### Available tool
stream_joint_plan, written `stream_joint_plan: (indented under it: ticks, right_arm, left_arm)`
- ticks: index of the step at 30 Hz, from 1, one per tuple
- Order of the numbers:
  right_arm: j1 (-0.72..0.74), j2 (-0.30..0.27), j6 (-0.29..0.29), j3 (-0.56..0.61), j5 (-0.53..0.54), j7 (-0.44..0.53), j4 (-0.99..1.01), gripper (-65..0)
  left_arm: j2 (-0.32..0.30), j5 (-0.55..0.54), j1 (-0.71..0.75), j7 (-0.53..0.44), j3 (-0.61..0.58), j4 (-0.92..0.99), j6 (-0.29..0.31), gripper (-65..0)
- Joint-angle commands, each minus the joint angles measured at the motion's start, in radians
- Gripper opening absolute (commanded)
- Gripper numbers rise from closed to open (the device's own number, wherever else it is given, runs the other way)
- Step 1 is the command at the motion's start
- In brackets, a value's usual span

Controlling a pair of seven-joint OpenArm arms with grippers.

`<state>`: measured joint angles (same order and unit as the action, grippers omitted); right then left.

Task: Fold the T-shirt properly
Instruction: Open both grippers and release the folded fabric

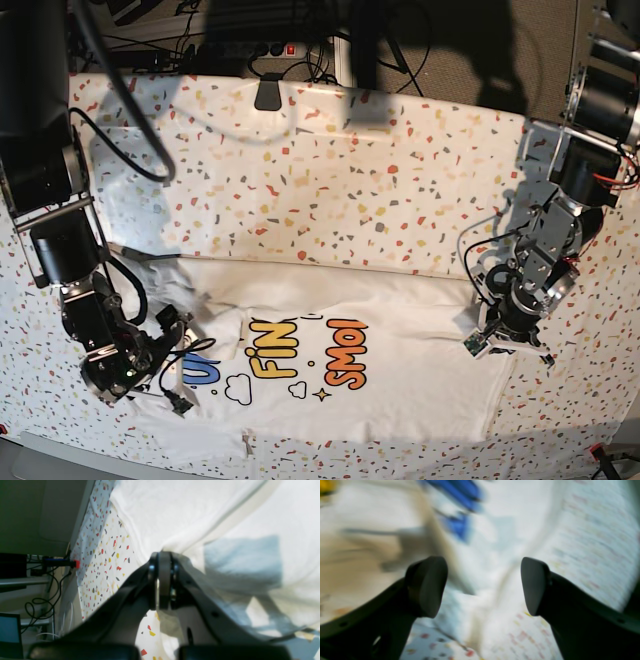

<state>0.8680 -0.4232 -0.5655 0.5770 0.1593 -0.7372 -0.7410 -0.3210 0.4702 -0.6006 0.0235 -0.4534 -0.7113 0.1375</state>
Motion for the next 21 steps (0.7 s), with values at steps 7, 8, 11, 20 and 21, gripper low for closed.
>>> stream_joint_plan:
  ticks: [7,8,11,20,21]
  right_arm:
    - [0.000,-0.012,-0.008,-0.007,-0.082,0.038,-0.011,-18.0]
    - [-0.006,-0.012,-0.008,-0.007,-0.082,0.043,-0.010,-18.0]
    - [-0.019,-0.011,-0.008,-0.007,-0.101,0.081,0.004,-18.0]
    - [-0.026,-0.012,0.023,-0.007,-0.183,0.152,0.095,-18.0]
    - [-0.026,-0.012,0.023,-0.007,-0.183,0.161,0.107,-18.0]
  left_arm:
    - [-0.009,0.000,-0.032,-0.017,0.007,-0.014,-0.019,-65.0]
    - [-0.009,0.000,-0.032,-0.017,0.007,-0.014,-0.019,-65.0]
    - [-0.009,0.000,-0.031,-0.016,0.007,-0.014,-0.019,-65.0]
    - [-0.009,0.000,-0.031,-0.016,0.007,-0.014,-0.019,-65.0]
    - [-0.009,0.000,-0.031,-0.016,0.007,-0.014,-0.019,-65.0]
